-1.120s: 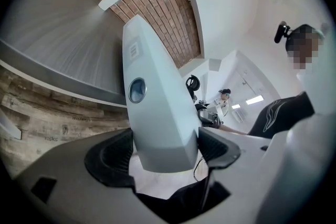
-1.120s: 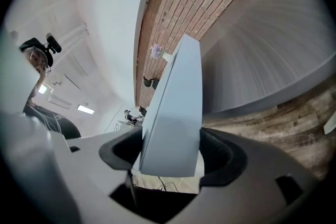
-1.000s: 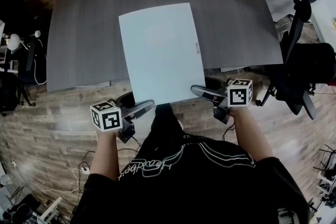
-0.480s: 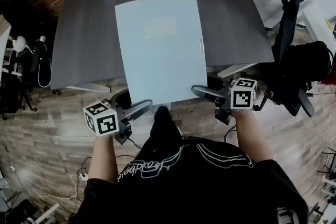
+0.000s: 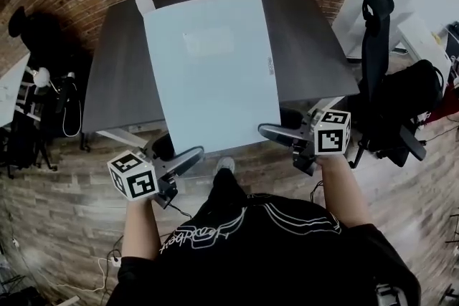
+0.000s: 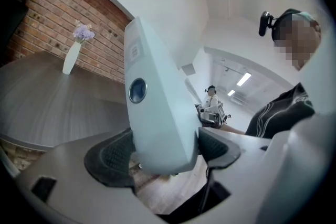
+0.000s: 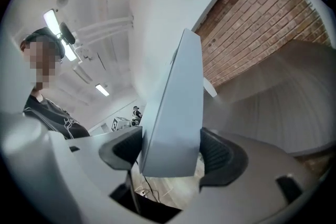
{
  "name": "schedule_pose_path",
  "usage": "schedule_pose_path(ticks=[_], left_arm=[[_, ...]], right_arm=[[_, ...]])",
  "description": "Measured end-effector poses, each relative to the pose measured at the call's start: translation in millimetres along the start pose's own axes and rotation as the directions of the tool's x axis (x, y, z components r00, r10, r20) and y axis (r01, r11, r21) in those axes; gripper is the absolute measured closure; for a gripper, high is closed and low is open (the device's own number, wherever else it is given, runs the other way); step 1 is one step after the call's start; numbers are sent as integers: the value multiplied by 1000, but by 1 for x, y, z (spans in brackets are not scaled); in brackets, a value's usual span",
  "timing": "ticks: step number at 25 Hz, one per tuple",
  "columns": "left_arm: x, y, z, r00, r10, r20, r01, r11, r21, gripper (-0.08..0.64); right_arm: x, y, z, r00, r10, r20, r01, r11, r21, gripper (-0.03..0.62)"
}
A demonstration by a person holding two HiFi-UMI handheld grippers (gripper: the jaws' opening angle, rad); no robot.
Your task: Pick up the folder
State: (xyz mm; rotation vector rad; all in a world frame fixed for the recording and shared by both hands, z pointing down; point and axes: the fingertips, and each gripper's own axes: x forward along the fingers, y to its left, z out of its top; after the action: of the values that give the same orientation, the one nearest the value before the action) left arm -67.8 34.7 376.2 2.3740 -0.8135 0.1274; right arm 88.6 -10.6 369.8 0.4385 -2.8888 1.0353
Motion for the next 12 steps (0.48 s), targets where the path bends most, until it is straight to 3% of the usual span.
schedule_pose_path(ticks=[12], left_arm=[[-21, -56, 42, 996, -31, 80, 21, 992, 122, 193]], right_arm=[[-28, 60, 41, 996, 16, 87, -5, 992, -127, 295]])
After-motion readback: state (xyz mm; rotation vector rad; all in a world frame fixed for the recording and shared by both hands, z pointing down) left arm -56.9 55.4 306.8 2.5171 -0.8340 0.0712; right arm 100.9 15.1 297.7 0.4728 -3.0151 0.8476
